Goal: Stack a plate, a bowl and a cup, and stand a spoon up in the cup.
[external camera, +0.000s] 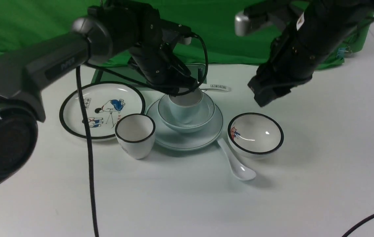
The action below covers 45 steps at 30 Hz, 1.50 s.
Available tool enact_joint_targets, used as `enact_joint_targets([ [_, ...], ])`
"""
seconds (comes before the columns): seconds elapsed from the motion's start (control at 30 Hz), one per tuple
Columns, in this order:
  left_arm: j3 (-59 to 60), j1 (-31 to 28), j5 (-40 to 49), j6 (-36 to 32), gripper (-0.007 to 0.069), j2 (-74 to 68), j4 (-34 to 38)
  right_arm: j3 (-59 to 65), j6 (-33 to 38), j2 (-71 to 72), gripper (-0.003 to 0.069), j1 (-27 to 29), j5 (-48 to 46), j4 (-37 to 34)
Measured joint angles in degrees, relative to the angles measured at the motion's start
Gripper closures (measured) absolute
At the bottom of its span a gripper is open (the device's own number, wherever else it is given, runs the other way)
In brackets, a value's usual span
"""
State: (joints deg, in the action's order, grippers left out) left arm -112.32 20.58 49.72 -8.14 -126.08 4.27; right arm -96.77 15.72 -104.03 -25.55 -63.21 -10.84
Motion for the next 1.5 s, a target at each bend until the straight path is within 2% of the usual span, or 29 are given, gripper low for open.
enact_joint_targets([
  [0.27, -2.1, -0.1, 3.0, 0.4, 0.0319, 0.5, -0.4, 13.5, 2.6, -0.4, 0.0361, -5.7, 12.0, -2.4],
  [0.33, -2.7, -0.4, 4.6, 0.5, 0.0274, 1.9, -1.1, 14.4, 2.8, -0.8, 0.0323, -7.1, 12.9, -3.1],
  [0.43, -3.3, -1.8, 7.0, 0.5, 0.0228, 6.8, -0.9, 15.0, 2.0, -2.7, 0.0195, -8.8, 15.9, -3.7],
  [0.47, -3.3, -1.9, 7.0, 0.5, 0.0228, 7.1, -0.8, 15.0, 1.9, -2.9, 0.0188, -8.9, 16.1, -3.8],
  [0.5, -3.3, -3.0, 8.5, 0.5, 0.0228, 10.6, -0.2, 15.0, 1.3, -4.4, 0.0135, -9.0, 18.2, -3.8],
  [0.57, -3.4, -3.8, 11.1, 0.4, 0.0247, 14.0, -0.1, 15.0, 0.5, -6.2, 0.0115, -8.9, 19.9, -3.8],
  [0.8, -3.4, -4.0, 18.4, 0.1, 0.0375, 26.2, 0.2, 15.0, -1.3, -11.5, 0.012, -6.5, 25.4, -3.4],
  [0.97, 1.3, -4.0, 17.0, 0.1, 0.0435, 36.4, 1.6, 15.0, -2.3, -12.1, 0.012, -5.2, 26.9, -2.8],
  [1.1, 9.4, -4.0, 13.6, 0.1, 0.0441, 43.6, 1.8, 15.0, -2.3, -12.3, 0.0122, -5.2, 29.7, -2.8],
  [1.2, 18.4, -4.0, 10.2, 0.5, 0.0441, 48.9, 1.6, 15.0, -2.6, -13.5, 0.0153, -5.2, 31.4, -2.8],
  [1.37, 34.2, -4.0, 5.9, 2.4, 0.0441, 57.9, -1.2, 14.9, -4.2, -14.3, 0.0354, -4.8, 32.0, -2.5],
  [1.4, 34.8, -4.0, 5.7, 2.7, 0.0441, 58.3, -1.6, 14.9, -4.2, -14.3, 0.0365, -4.7, 31.9, -2.4],
  [1.43, 40.4, -4.0, 4.4, 4.5, 0.0441, 61.8, -3.4, 14.9, -4.3, -14.3, 0.0455, -4.6, 31.0, -2.4],
  [1.47, 42.9, -4.0, 3.7, 5.8, 0.0441, 63.5, -4.8, 14.9, -4.4, -14.1, 0.0489, -4.6, 29.9, -2.4],
  [1.5, 46.7, -4.0, 2.7, 7.3, 0.0441, 66.2, -6.4, 14.9, -4.3, -13.6, 0.0488, -4.6, 27.4, -2.4],
])
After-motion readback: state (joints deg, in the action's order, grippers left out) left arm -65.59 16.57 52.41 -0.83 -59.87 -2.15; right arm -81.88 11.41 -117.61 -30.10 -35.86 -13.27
